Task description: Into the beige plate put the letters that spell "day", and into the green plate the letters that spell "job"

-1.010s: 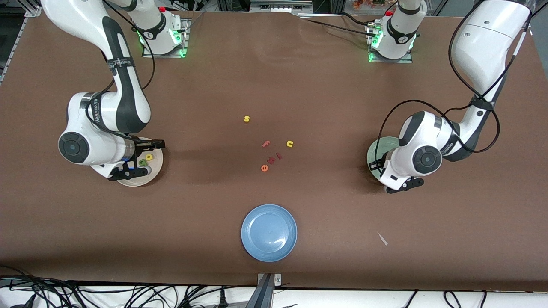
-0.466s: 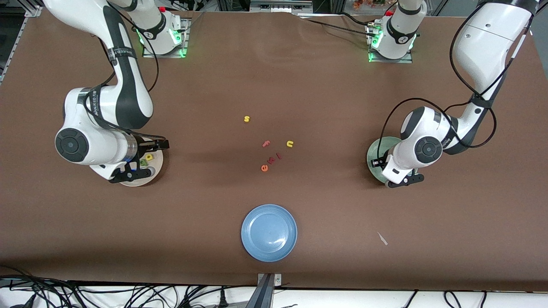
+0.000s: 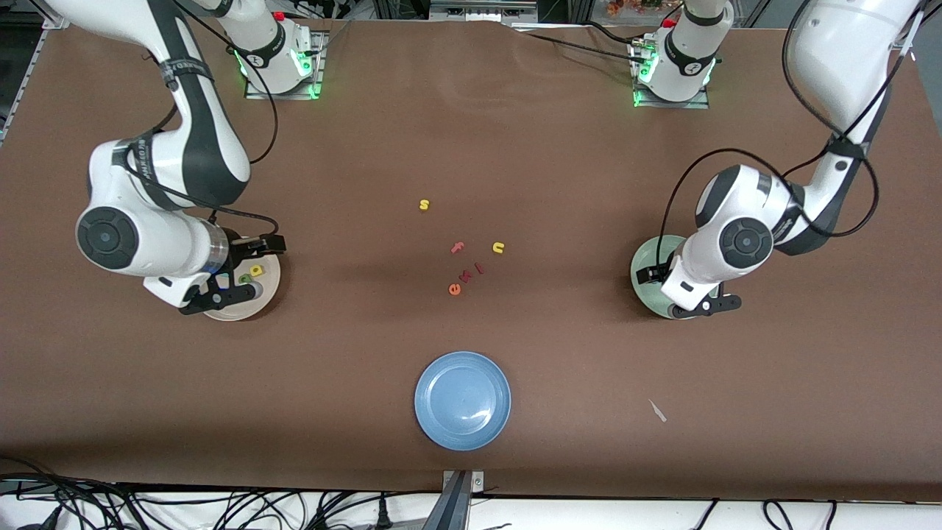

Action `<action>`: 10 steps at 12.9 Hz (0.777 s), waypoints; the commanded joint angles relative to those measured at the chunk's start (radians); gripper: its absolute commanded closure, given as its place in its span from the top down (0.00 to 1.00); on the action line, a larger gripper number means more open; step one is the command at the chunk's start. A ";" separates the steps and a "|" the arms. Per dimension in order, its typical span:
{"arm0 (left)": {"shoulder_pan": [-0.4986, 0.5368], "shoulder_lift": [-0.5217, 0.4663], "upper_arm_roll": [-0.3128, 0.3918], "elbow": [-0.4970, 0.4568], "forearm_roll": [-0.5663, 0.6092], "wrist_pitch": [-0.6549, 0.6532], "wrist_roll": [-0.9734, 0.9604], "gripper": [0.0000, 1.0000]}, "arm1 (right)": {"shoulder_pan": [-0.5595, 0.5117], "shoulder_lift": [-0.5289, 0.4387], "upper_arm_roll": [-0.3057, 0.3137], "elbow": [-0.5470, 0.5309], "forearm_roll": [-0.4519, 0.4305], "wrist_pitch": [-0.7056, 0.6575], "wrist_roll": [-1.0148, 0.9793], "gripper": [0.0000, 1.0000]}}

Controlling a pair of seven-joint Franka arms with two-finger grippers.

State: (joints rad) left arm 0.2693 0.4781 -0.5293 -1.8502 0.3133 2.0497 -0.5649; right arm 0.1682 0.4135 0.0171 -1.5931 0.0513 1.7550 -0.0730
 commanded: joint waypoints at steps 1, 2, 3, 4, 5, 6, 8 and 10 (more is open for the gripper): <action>0.008 -0.053 -0.047 0.099 -0.002 -0.175 0.113 1.00 | -0.050 -0.062 0.043 0.001 -0.028 -0.008 0.010 1.00; 0.008 -0.053 -0.075 0.168 -0.022 -0.242 0.137 1.00 | -0.055 -0.109 0.043 -0.004 -0.030 0.006 0.010 1.00; 0.008 -0.053 -0.093 0.236 -0.039 -0.323 0.140 1.00 | -0.059 -0.148 0.041 -0.004 -0.039 0.012 0.012 1.00; 0.008 -0.053 -0.115 0.293 -0.045 -0.394 0.146 1.00 | -0.062 -0.192 0.040 -0.004 -0.047 0.012 0.012 1.00; 0.008 -0.053 -0.142 0.324 -0.051 -0.443 0.164 1.00 | -0.081 -0.212 0.037 -0.011 -0.047 0.002 0.012 1.00; 0.008 -0.053 -0.156 0.348 -0.054 -0.468 0.171 1.00 | -0.084 -0.231 0.037 -0.011 -0.053 -0.027 0.027 1.00; 0.018 -0.059 -0.161 0.405 -0.086 -0.514 0.228 1.00 | -0.088 -0.258 0.035 -0.011 -0.074 -0.089 0.140 1.00; 0.045 -0.070 -0.158 0.456 -0.120 -0.522 0.354 1.00 | -0.088 -0.310 0.029 -0.010 -0.073 -0.130 0.185 1.00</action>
State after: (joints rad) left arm 0.2788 0.4128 -0.6827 -1.4514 0.2370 1.5631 -0.3313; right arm 0.0906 0.1628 0.0350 -1.5783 -0.0094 1.6641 0.0597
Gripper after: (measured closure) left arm 0.000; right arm 0.000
